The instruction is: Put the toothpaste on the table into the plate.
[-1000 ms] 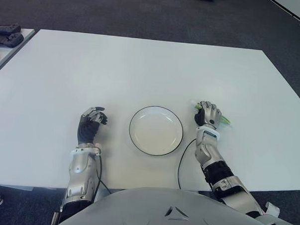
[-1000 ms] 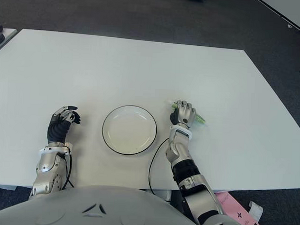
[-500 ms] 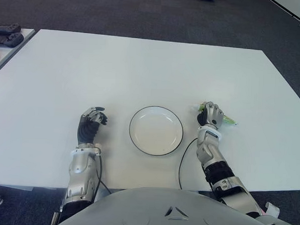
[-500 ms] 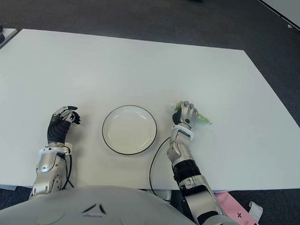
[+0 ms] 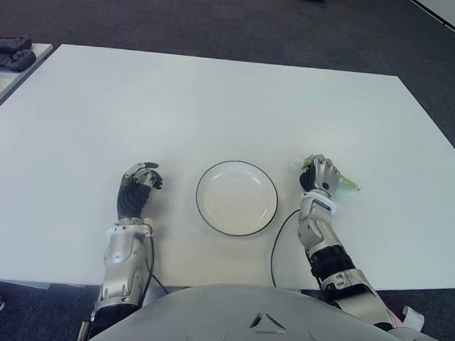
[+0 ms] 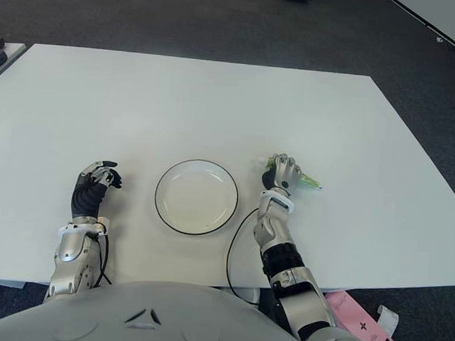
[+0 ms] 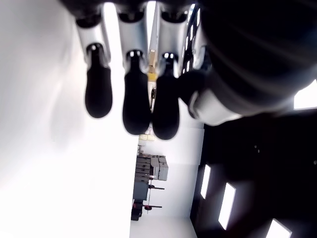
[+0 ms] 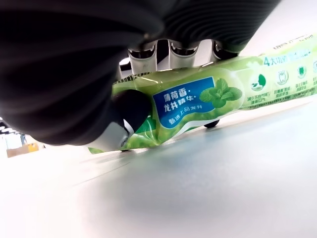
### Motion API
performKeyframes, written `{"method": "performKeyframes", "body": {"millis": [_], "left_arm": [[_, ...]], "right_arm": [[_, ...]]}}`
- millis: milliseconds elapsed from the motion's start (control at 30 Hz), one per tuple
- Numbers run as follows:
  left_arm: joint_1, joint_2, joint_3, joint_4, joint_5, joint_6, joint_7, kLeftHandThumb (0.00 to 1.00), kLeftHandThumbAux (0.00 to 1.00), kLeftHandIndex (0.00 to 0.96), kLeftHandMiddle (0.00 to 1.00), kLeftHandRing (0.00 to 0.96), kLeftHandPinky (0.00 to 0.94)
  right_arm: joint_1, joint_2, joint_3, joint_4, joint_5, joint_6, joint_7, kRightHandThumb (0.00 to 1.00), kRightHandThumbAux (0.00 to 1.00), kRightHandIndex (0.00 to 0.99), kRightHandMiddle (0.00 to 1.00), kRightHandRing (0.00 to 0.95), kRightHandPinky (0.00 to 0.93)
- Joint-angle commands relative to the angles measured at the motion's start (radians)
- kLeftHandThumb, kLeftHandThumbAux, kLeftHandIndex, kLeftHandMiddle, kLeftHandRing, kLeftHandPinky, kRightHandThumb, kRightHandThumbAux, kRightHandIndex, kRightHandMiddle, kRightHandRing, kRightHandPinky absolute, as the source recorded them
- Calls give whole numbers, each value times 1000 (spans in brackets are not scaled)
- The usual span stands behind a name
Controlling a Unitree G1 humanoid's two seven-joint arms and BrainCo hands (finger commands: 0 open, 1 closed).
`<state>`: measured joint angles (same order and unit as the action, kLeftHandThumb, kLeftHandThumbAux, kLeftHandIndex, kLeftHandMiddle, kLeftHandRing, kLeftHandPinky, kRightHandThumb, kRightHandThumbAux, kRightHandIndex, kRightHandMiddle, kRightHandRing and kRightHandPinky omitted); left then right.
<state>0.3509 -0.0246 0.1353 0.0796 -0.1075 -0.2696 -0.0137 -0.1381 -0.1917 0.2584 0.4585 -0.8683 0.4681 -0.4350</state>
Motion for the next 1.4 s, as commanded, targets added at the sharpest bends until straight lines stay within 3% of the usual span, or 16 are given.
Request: {"method": "performKeyframes", "body": {"millis": [33,200,467,733,933,1167,1400], "left_arm": [[12,2,-3,32,3,38,-2,701,721,432,627,615,594],[11,4,-6,31,11,40,2,701,721,432,631,619,597],[11,3,-6,26,8,47,1,701,721,432,630,618,593],[7,-4,-4,19,10,67,14,704,720,433,629,624,602],[2,-8,-3,30,5,48,7,703,720,433,627,621,596],[-5,-15,1,29,2,66,13,704,719,433,618,617,587],[-9,-19,1,36,0,56,10,705,719,433,618,618,591]], "right_arm": [[127,17,-27,68,92,25,40,849,676,406,532,741,770],[133,20,-43,34,104,-13,-5,848,676,404,534,749,785],[175,12,-50,-75,117,-138,-112,849,677,402,536,771,792],[187,-11,-34,-68,113,-366,-320,849,679,398,536,799,815],[153,-13,-9,-27,117,-589,-474,850,680,396,538,829,828],[127,-8,28,-24,114,-776,-540,852,680,396,536,844,831],[100,-33,62,2,119,-929,-530,852,680,394,534,843,804]]}}
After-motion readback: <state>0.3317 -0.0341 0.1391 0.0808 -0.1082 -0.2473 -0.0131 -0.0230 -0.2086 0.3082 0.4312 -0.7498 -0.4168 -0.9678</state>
